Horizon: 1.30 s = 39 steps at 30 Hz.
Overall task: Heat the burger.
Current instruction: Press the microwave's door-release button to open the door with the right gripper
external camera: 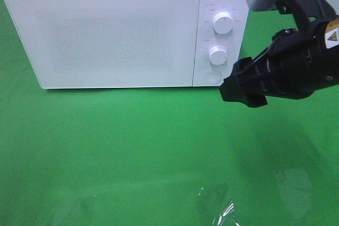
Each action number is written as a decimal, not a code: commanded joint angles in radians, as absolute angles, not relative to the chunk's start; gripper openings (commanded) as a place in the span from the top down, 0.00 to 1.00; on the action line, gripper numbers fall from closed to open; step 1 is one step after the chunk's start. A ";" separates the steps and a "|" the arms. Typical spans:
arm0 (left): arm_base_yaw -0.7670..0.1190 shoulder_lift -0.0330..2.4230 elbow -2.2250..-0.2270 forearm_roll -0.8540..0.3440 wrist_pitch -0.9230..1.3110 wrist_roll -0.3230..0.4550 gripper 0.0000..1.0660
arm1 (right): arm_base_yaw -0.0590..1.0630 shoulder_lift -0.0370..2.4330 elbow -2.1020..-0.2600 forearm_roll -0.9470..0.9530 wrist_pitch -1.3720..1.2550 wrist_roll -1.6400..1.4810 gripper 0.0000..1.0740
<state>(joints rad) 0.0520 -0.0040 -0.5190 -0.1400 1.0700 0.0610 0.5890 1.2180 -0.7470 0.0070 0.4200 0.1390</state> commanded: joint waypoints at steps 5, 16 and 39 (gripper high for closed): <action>0.053 -0.010 -0.516 -0.145 1.069 0.063 0.09 | 0.587 1.096 -0.754 0.000 0.597 0.133 0.37; 0.053 -0.010 -0.516 -0.145 1.069 0.063 0.09 | 0.587 0.931 -0.752 -0.009 0.745 0.130 0.37; 0.053 -0.010 -0.516 -0.145 1.069 0.063 0.09 | 0.174 0.473 -0.566 -0.051 0.857 0.127 0.37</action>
<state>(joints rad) 0.0520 -0.0040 -0.5190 -0.1400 1.0700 0.0610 0.1860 0.4860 -0.5710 -0.0490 0.8590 0.1390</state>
